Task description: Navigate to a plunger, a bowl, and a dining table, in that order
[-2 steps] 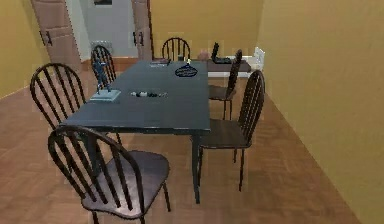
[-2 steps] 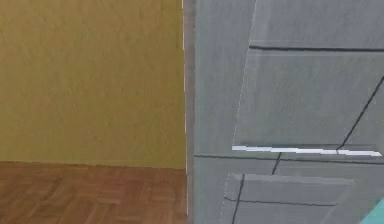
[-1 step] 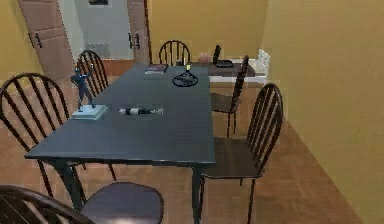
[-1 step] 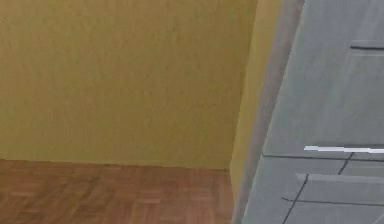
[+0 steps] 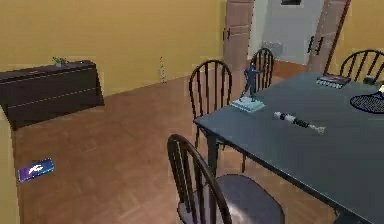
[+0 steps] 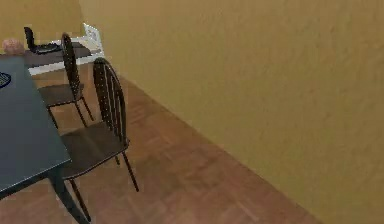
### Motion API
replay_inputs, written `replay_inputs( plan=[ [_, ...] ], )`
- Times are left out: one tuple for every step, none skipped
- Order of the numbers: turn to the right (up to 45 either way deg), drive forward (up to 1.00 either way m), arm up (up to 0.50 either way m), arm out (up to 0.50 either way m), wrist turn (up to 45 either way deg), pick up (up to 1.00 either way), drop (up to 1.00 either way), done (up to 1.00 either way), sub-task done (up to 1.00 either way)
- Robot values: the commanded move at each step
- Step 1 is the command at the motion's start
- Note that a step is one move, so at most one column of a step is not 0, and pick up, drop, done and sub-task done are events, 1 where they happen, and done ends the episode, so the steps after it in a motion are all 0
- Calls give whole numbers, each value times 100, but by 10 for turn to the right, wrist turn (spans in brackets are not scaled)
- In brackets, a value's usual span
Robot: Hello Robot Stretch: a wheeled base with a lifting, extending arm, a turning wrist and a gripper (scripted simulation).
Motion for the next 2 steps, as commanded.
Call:
replay_inputs(
  plan=[
    [-270, 0, 0, 0, 0, 0, 0, 0, 0],
    [0, 75, 0, 0, 0, 0, 0, 0, 0]
  ],
)
